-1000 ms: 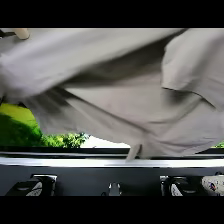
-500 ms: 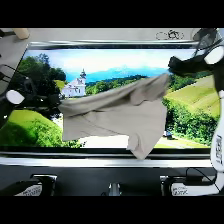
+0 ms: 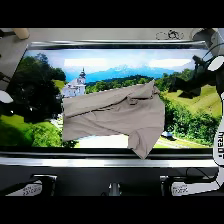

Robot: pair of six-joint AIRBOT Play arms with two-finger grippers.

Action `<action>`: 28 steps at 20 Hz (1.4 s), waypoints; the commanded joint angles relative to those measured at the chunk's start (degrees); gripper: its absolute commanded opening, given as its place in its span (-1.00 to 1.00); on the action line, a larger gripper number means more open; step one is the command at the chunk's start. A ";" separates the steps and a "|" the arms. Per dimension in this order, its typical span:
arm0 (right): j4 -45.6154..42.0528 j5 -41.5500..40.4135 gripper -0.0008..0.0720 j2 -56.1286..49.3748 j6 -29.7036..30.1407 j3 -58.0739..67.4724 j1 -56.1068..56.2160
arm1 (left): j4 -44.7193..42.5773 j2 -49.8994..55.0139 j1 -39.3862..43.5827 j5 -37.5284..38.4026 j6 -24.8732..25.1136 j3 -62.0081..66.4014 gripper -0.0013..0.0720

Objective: Fold the shirts.

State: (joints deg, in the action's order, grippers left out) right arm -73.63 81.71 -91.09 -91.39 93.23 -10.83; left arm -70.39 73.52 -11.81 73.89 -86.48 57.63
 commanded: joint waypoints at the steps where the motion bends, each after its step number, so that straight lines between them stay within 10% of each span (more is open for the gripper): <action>1: -2.03 5.73 0.47 0.74 1.27 -7.04 -0.79 | 5.62 -0.70 0.48 -3.76 2.75 -12.15 0.11; 12: -5.49 5.25 0.48 0.96 3.13 -8.98 -0.83 | 12.26 1.66 5.49 -15.39 0.98 -16.65 -0.16; 14: -7.39 5.51 0.50 0.94 2.95 -10.75 -1.31 | 12.46 1.42 5.46 -15.26 1.33 -16.46 -0.89; 23: 5.35 -7.28 0.47 0.70 4.98 -32.00 -3.19 | 12.83 -8.61 5.49 -14.64 5.14 -14.34 -0.90; 25: 9.99 -9.31 0.12 -0.35 4.70 -33.68 -3.19 | 13.07 -10.23 5.49 -14.56 5.09 -14.34 -0.90; 27: 13.66 -8.68 -0.93 0.02 6.21 -32.96 -3.23 | 13.46 -11.78 5.46 -14.53 5.42 -13.86 -0.90; 28: 15.56 -7.98 -0.93 1.57 8.87 -31.54 -3.37 | 13.46 -12.94 5.46 -14.38 6.67 -12.24 -0.90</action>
State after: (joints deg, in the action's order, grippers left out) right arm -64.71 75.26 -90.72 -85.86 61.60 -14.11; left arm -57.34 63.20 -6.35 59.44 -81.28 43.81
